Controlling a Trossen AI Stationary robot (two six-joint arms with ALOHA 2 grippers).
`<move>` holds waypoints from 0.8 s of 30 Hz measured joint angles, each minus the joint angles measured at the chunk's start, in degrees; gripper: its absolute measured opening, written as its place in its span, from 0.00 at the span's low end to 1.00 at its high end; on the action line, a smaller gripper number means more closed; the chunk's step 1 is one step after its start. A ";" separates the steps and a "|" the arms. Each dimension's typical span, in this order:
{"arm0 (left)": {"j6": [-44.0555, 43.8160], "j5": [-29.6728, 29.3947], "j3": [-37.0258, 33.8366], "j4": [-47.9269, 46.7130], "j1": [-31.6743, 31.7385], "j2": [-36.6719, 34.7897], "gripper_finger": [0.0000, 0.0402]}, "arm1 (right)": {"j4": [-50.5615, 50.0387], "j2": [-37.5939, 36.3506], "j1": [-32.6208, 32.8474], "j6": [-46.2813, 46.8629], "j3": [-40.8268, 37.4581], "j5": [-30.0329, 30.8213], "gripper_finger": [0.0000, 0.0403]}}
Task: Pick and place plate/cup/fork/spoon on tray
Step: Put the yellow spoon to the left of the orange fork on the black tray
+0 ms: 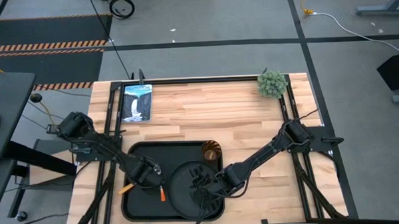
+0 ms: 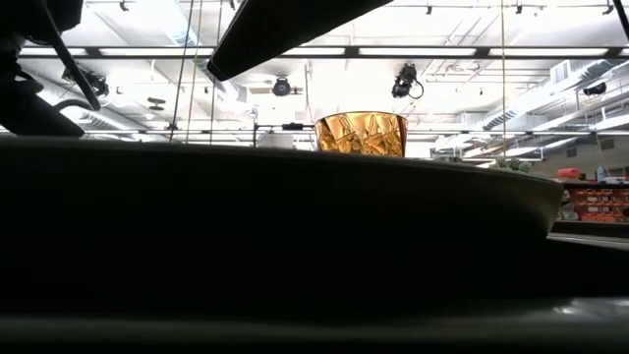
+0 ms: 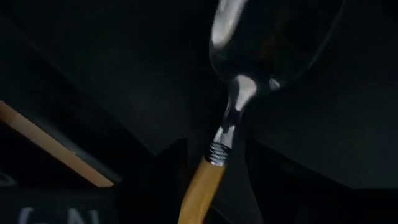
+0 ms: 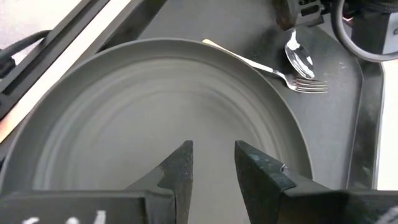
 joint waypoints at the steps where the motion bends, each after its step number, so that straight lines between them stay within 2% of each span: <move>1: 0.05 0.50 0.02 0.23 0.13 0.00 0.42 | -0.02 0.00 0.04 -0.07 0.00 0.00 0.31; 7: -0.40 3.94 0.00 2.75 0.33 0.00 0.37 | -0.02 0.00 0.20 0.05 0.00 0.02 0.31; 17: -3.31 4.10 0.00 3.56 0.49 0.00 0.20 | -0.05 0.00 1.72 0.04 0.00 0.00 0.31; 24: -13.75 4.95 0.00 5.78 0.72 0.00 0.10 | -0.32 0.00 1.88 0.45 0.00 0.00 0.31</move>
